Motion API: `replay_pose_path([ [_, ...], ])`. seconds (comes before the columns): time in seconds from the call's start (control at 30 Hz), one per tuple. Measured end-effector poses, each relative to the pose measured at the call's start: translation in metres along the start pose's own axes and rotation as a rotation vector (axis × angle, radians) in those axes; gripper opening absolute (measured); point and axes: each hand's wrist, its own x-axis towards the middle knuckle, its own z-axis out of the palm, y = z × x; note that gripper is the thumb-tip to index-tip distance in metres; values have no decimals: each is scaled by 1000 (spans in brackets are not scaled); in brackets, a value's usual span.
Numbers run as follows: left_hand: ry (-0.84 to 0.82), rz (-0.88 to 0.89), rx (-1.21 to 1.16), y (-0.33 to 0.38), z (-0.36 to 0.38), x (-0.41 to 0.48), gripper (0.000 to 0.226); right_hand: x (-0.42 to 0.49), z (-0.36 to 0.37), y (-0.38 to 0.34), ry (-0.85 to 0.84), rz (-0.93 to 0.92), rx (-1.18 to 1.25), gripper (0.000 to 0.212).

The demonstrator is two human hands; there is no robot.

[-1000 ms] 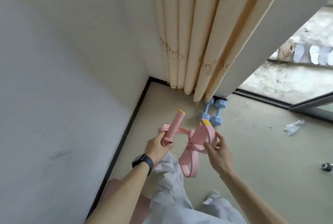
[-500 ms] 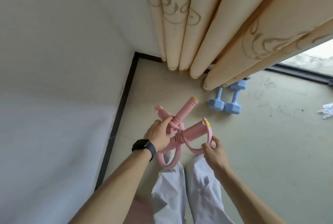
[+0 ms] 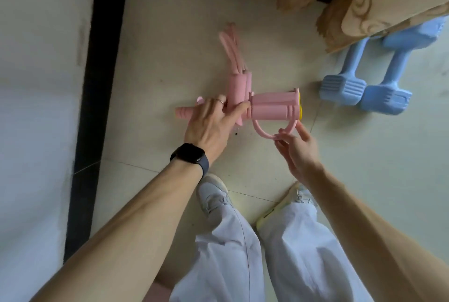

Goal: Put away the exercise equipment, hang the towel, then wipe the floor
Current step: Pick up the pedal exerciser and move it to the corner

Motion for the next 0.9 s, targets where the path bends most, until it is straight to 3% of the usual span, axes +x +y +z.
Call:
replay_pose_path([
  [0.17,32,105,70,-16,79,13,75,46,-13,28,41,-10,-320,73],
  [0.3,87,100,-46,-17,84,2,76,44,-19,23,64,-57,-241,69],
  [0.37,111,112,-85,-20,76,-6,69,37,-14,16,34,-66,-211,78],
  [0.43,167,-11,-120,-27,71,-11,63,32,-5,8,25,-44,-179,106],
  [0.5,199,-313,-254,-31,64,-12,70,30,7,-3,61,-12,-200,120],
  [0.57,65,-682,-572,-32,55,-7,78,36,18,-11,139,-13,-246,93],
  [0.63,-139,-924,-820,-36,55,2,75,46,25,-12,203,-52,-295,62],
  [0.67,-167,-942,-863,-37,55,5,68,51,27,-10,226,-72,-311,55],
  [0.77,-41,-897,-868,-38,54,13,63,55,23,5,298,-97,-300,35],
  [0.9,23,-898,-852,-33,61,20,55,51,6,30,239,-175,-215,38],
])
